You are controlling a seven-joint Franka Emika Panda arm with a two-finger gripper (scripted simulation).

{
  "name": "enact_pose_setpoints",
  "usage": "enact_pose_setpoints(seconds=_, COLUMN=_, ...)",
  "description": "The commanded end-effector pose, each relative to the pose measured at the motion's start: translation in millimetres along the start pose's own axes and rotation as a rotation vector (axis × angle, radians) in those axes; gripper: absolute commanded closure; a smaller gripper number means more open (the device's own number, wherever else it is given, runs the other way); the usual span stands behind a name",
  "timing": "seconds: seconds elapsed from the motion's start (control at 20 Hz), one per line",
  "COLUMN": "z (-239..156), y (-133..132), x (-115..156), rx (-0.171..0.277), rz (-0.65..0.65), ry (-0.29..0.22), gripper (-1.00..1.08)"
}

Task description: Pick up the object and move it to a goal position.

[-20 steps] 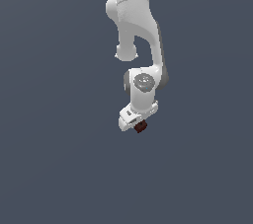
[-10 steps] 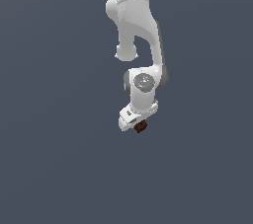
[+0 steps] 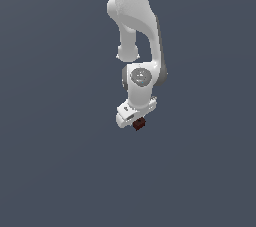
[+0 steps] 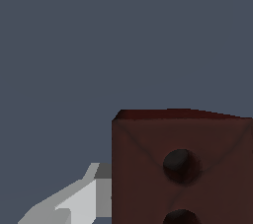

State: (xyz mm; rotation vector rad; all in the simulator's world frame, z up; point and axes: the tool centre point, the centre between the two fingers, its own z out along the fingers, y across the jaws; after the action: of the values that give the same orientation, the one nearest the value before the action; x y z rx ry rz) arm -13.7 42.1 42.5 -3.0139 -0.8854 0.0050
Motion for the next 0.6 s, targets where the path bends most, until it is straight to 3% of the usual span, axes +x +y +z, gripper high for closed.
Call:
enact_pose_setpoints(seconds=0.0, z=-9.7, y=3.5, x=-10.7, rx=-0.002, rz=0.001, ry=0.002, gripper=1.08)
enact_pose_setpoints(seconds=0.55, z=-52.6, y=17.3, x=-64.9, rx=-0.002, rz=0.000, ry=0.003, gripper=1.08)
